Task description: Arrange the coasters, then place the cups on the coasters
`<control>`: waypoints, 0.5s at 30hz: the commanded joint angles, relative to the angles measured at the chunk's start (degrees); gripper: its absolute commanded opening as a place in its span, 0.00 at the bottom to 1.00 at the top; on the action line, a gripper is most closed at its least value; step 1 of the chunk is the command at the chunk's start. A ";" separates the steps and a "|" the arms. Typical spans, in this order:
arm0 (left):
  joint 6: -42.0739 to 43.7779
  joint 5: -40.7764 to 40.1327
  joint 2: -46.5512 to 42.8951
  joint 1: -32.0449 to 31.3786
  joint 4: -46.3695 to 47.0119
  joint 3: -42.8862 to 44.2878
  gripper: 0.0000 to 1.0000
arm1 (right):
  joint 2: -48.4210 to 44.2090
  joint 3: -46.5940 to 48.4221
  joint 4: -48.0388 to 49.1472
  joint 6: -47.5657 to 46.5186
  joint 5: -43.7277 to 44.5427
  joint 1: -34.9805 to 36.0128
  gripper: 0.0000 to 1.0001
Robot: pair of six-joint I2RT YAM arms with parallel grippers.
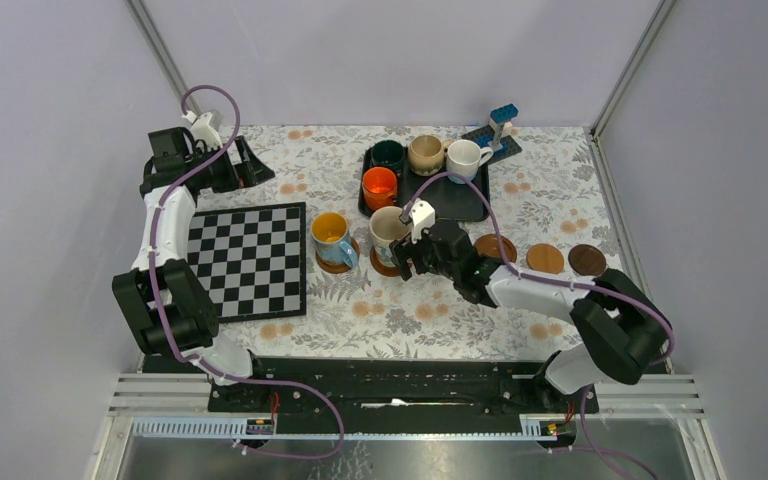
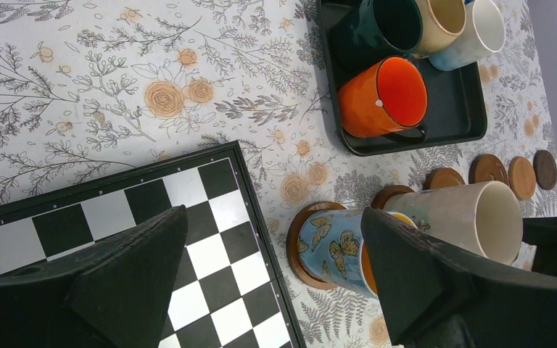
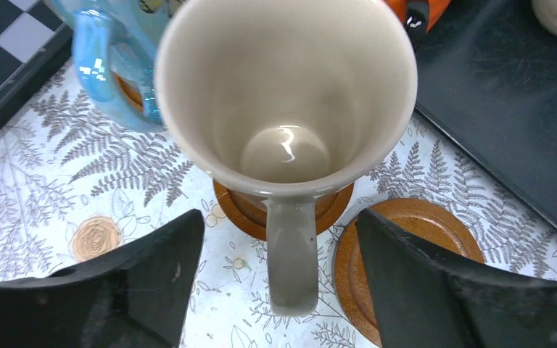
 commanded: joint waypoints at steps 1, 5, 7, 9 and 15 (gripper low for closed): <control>1.90 0.95 -2.80 0.39 1.06 0.42 0.99 | -6.91 2.70 -3.18 -3.38 -3.77 0.49 0.90; 2.77 3.27 -3.08 0.43 0.66 0.62 0.99 | -10.81 7.92 -10.94 -6.97 -10.27 0.45 1.00; 3.10 3.77 -3.16 0.39 0.36 0.46 0.99 | -11.30 11.81 -14.58 -7.43 -12.29 -0.35 1.00; 3.26 3.96 -2.96 0.39 -0.64 0.90 0.99 | -10.55 16.12 -17.88 -6.89 -14.59 -1.73 1.00; 6.75 3.59 -3.04 0.34 -2.15 2.37 0.99 | -3.53 30.89 -26.25 -5.31 -23.48 -9.46 0.99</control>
